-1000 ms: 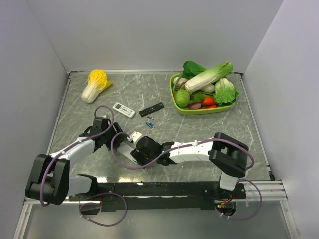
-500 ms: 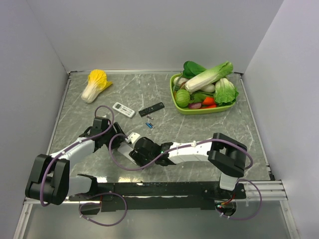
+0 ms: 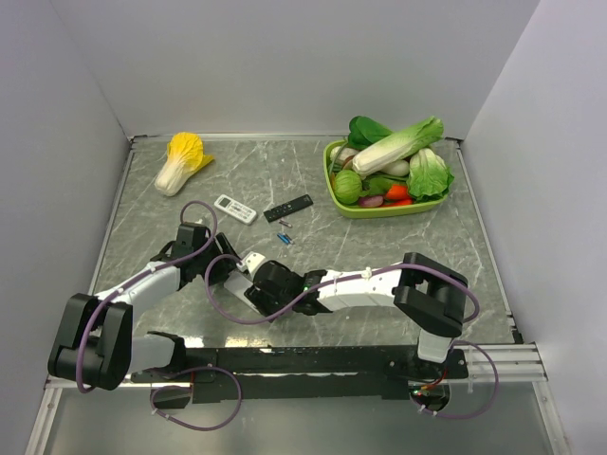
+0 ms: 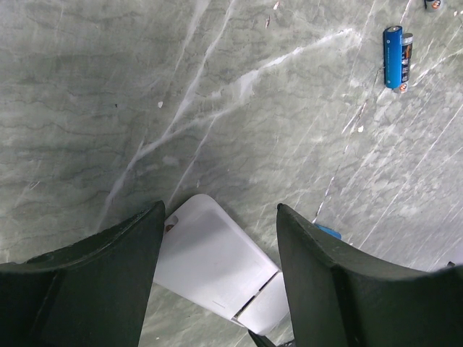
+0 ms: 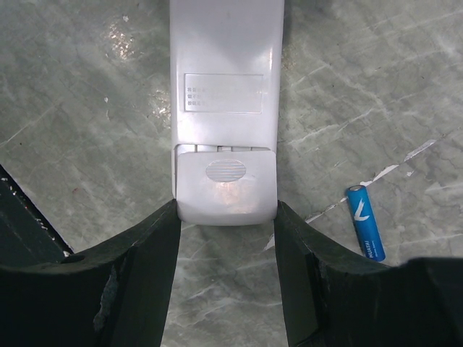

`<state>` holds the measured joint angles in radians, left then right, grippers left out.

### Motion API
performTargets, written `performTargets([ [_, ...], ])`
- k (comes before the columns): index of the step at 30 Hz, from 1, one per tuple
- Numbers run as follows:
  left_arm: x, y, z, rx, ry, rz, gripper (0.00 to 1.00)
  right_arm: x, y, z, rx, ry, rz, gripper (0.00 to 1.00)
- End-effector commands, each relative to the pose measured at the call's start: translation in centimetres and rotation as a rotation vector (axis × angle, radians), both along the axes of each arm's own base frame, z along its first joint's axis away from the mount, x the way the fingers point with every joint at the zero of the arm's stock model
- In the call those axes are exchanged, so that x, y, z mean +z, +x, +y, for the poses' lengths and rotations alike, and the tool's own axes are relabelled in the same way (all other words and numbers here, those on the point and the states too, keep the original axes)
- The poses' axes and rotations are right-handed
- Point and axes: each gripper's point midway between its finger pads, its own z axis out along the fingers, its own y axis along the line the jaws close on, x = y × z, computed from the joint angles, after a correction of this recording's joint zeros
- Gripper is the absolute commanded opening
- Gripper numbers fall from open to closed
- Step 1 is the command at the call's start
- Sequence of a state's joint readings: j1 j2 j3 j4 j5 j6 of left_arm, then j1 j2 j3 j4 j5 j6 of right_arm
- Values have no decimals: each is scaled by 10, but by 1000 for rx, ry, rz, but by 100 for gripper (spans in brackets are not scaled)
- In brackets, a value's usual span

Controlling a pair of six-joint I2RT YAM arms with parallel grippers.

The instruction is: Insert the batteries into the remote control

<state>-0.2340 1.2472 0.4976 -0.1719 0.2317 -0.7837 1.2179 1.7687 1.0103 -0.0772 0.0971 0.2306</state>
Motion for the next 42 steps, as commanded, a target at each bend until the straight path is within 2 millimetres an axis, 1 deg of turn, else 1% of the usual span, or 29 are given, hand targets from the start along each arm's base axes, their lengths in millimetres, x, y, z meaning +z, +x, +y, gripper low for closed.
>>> performTargets([
  [1,-16,-20,2,-5,5,83,68,8,1,14,-3,25,-5,48],
  [6,-15,-20,1,-7,2,81,68,8,0,14,-2,20,1,52],
  [7,-15,-20,1,-6,3,80,69,8,-1,13,-1,19,3,55],
  [8,-15,-20,1,-6,3,82,68,9,-1,14,0,21,3,56],
  [13,-15,-20,1,-7,2,80,69,10,0,14,-3,16,-1,58],
  [14,-15,-20,1,-6,3,80,69,10,0,13,-4,13,-1,61],
  [22,-14,-20,1,-9,-1,80,69,11,-2,15,2,16,2,64],
  [28,-15,-20,1,-8,0,79,68,10,-2,12,-9,10,1,64],
  [33,-14,-21,1,-8,1,79,69,24,5,10,-32,27,-36,64],
  [34,-14,-20,1,-7,1,79,69,31,6,10,-37,45,-44,64],
  [36,-14,-21,1,-8,0,79,69,36,7,9,-44,65,-42,64],
  [37,-14,-20,1,-7,1,79,69,44,8,10,-49,85,-48,65],
  [38,-14,-20,1,-6,2,79,70,47,8,8,-55,91,-50,65],
  [39,-14,-20,2,-5,4,78,70,48,10,5,-63,94,-52,66],
  [40,-13,-20,1,-6,5,77,70,56,10,5,-65,113,-61,66],
  [41,-13,-20,2,-3,4,79,71,54,11,0,-72,113,-63,67],
  [42,-13,-20,2,-4,3,77,71,57,12,-1,-63,124,-68,72],
])
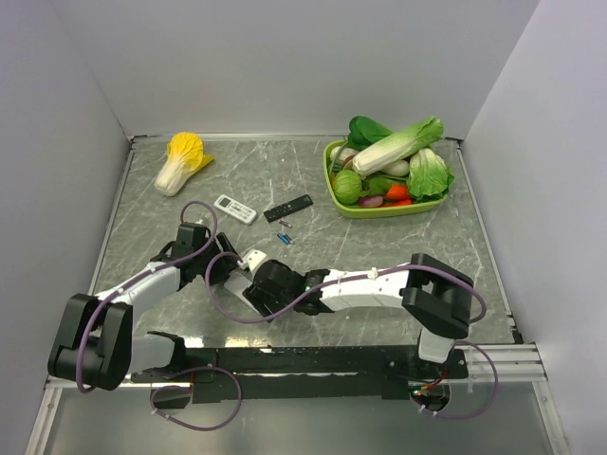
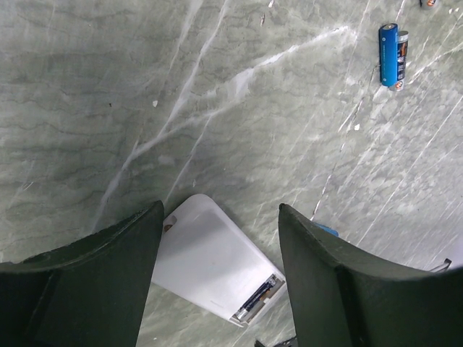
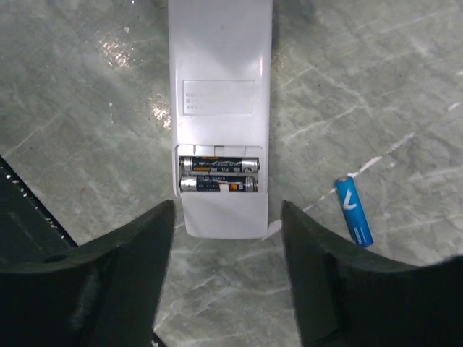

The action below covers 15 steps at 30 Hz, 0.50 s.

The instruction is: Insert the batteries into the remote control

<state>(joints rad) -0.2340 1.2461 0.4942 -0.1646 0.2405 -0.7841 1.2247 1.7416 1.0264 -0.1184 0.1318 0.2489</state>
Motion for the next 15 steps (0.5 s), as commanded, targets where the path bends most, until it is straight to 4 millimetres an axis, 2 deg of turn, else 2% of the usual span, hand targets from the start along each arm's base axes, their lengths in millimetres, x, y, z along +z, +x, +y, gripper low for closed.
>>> performTargets([
  [1,-13,-19,3,2,12,79,71,52,9,3,-23,158,-59,75],
  [3,-14,-19,3,4,13,80,72,42,7,-5,-7,157,-41,76],
  [4,-13,-19,3,2,10,80,72,41,-1,-6,35,168,-23,76],
  [10,-15,-20,2,-1,6,85,72,29,-5,-12,107,254,-106,79],
  [11,-16,-21,2,-1,8,88,72,21,-7,-17,110,245,-106,79],
  [12,-16,-20,2,-1,8,86,72,25,-6,-12,121,280,-127,80],
  [15,-16,-21,2,-4,4,92,72,17,-6,-12,124,307,-144,82],
])
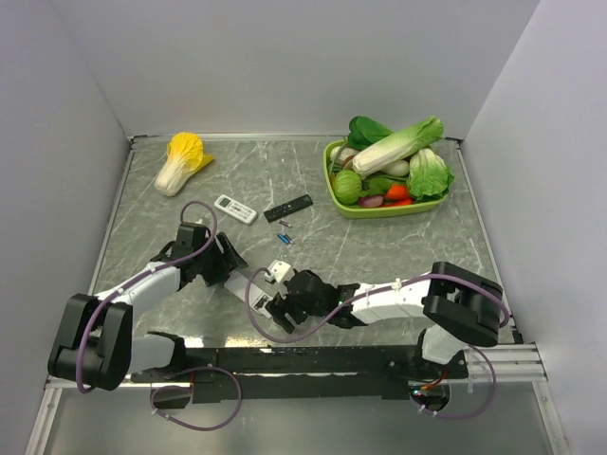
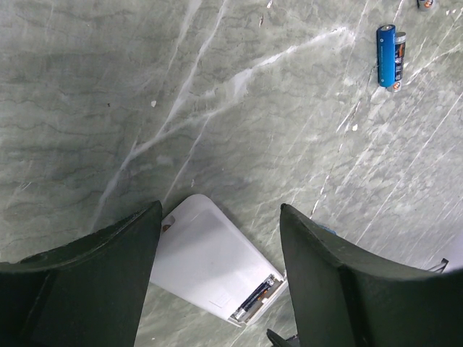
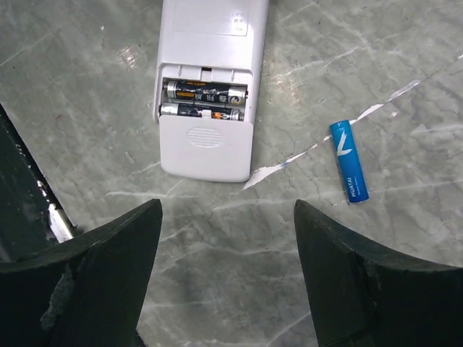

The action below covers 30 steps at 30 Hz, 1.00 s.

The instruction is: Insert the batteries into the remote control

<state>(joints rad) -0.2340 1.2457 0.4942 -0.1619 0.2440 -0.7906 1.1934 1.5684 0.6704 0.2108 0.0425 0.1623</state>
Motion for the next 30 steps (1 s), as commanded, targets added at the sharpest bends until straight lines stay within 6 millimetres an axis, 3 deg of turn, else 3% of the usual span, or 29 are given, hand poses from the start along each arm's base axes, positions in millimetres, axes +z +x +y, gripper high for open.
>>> performTargets([
  [1,-18,-22,3,-6,12,93,73,29,9,26,25,187,-94,84],
  [12,-19,-23,4,-3,16,99,73,1,4,30,16,159,-107,87],
  [16,-19,-22,4,-1,16,102,73,-6,9,22,-39,112,-134,87],
  [30,-21,-22,4,-2,18,108,73,-25,2,21,-35,69,-105,81],
])
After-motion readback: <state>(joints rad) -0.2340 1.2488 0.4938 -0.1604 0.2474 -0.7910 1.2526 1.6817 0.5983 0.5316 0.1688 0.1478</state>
